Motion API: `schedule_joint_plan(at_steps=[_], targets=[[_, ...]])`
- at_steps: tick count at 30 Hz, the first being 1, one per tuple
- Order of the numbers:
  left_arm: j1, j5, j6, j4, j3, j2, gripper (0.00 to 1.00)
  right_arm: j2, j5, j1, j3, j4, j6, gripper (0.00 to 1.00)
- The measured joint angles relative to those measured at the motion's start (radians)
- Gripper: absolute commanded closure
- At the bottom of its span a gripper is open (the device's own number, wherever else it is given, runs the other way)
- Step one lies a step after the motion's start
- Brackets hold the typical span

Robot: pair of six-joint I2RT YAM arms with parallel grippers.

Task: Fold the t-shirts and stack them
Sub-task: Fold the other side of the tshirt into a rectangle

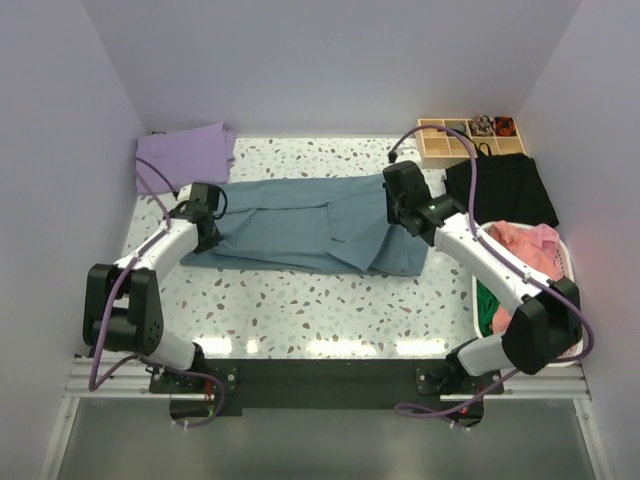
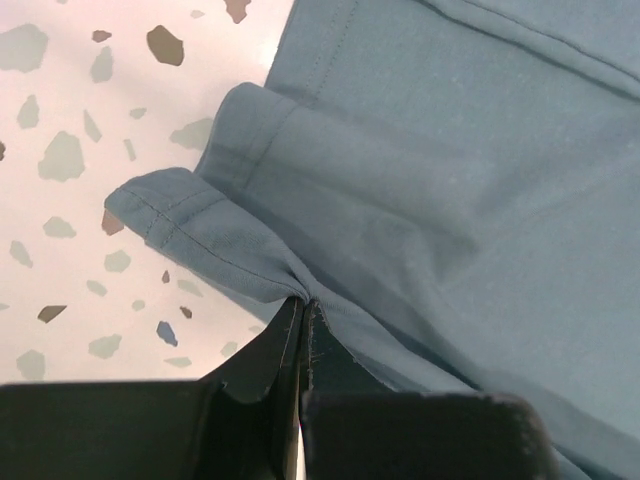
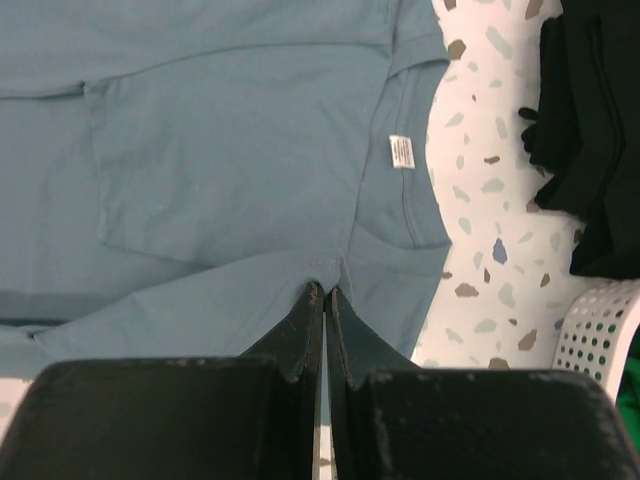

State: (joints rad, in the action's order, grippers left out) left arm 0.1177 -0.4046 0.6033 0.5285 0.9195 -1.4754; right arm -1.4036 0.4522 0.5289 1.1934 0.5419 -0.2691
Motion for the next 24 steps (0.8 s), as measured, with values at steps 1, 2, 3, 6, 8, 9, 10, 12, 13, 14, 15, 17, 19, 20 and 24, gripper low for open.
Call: schedule_joint_plan(at_steps=[1,2,3,6,8,9,10,12,13,14,15,17,19,20,24], targets=[[0.000,0.002,-0.004,-0.003,0.007,-0.021,1.00,-0.023,0.001,-0.005,0.018,-0.008,0.005,1.00],[0.000,0.004,-0.007,-0.008,0.012,-0.040,1.00,-0.046,0.002,-0.008,0.035,-0.016,0.012,1.00],[0.000,0.007,-0.013,-0.013,0.014,-0.055,1.00,-0.067,0.003,-0.010,0.051,-0.024,0.019,1.00],[0.000,0.015,-0.019,-0.018,0.016,-0.091,1.00,-0.117,0.026,-0.014,0.097,-0.035,0.035,1.00],[0.000,0.016,-0.021,-0.019,0.016,-0.098,0.97,-0.140,0.040,-0.018,0.123,-0.043,0.048,1.00],[0.000,0.016,-0.021,-0.019,0.016,-0.099,0.93,-0.148,0.048,-0.021,0.134,-0.048,0.054,1.00],[0.000,0.016,-0.021,-0.021,0.016,-0.098,0.82,-0.156,0.053,-0.025,0.143,-0.053,0.059,1.00],[0.000,0.016,-0.023,-0.027,0.016,-0.099,0.69,-0.183,0.058,-0.039,0.178,-0.059,0.069,1.00],[0.000,0.015,-0.023,-0.027,0.017,-0.098,0.53,-0.201,0.058,-0.045,0.197,-0.062,0.072,0.92],[0.000,0.015,-0.023,-0.028,0.020,-0.099,0.45,-0.224,0.058,-0.051,0.217,-0.062,0.073,0.90],[0.000,0.014,-0.027,-0.028,0.024,-0.099,0.40,-0.250,0.058,-0.055,0.239,-0.065,0.074,0.90],[0.000,-0.002,-0.022,-0.023,0.043,-0.104,0.15,-0.309,0.058,-0.062,0.278,-0.068,0.076,0.85],[0.000,-0.022,-0.021,-0.021,0.073,-0.112,0.00,-0.366,0.058,-0.065,0.310,-0.076,0.079,0.59],[0.000,-0.031,-0.019,-0.021,0.090,-0.113,0.00,-0.398,0.059,-0.067,0.331,-0.078,0.080,0.51],[0.000,-0.050,-0.013,-0.024,0.150,-0.112,0.00,-0.518,0.087,-0.071,0.447,-0.079,0.104,0.37]])
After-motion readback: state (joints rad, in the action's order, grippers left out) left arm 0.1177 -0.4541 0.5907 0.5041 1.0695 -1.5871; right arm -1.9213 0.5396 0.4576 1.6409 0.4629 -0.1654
